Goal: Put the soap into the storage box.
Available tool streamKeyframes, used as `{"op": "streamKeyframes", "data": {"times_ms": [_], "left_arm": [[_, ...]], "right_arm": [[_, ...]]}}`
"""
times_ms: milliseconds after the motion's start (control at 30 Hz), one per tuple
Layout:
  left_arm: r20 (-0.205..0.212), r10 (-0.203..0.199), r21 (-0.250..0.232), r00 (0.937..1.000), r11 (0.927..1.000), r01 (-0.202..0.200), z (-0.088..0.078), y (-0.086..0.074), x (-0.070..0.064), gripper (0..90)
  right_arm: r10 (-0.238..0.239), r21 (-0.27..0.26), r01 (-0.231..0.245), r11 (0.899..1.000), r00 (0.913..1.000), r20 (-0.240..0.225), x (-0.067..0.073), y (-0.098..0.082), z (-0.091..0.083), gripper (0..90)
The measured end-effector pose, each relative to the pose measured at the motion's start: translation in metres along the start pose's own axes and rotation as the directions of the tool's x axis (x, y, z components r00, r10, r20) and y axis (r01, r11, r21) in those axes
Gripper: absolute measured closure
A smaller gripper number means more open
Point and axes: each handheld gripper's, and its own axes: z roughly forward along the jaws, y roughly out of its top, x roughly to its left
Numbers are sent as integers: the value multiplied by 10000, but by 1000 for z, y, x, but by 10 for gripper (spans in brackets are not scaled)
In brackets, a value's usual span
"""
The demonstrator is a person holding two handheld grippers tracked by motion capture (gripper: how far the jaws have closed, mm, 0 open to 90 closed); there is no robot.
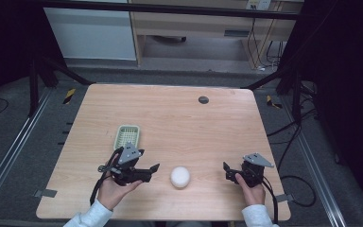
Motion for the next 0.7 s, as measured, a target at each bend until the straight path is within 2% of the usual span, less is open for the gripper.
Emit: {"op": "streamKeyframes", "data": {"times_ms": [400, 700], "left_arm": [[202, 321, 150, 9993, 9994, -324, 13, 9, -15, 227], [391, 416, 410, 9984, 9982, -432, 23, 10, -22, 222]], "right_arm": [[28, 29, -28, 10000, 10000, -29, 0, 0, 0, 40], [-107, 9, 107, 9999, 9999, 14, 0, 0, 1, 40]]}}
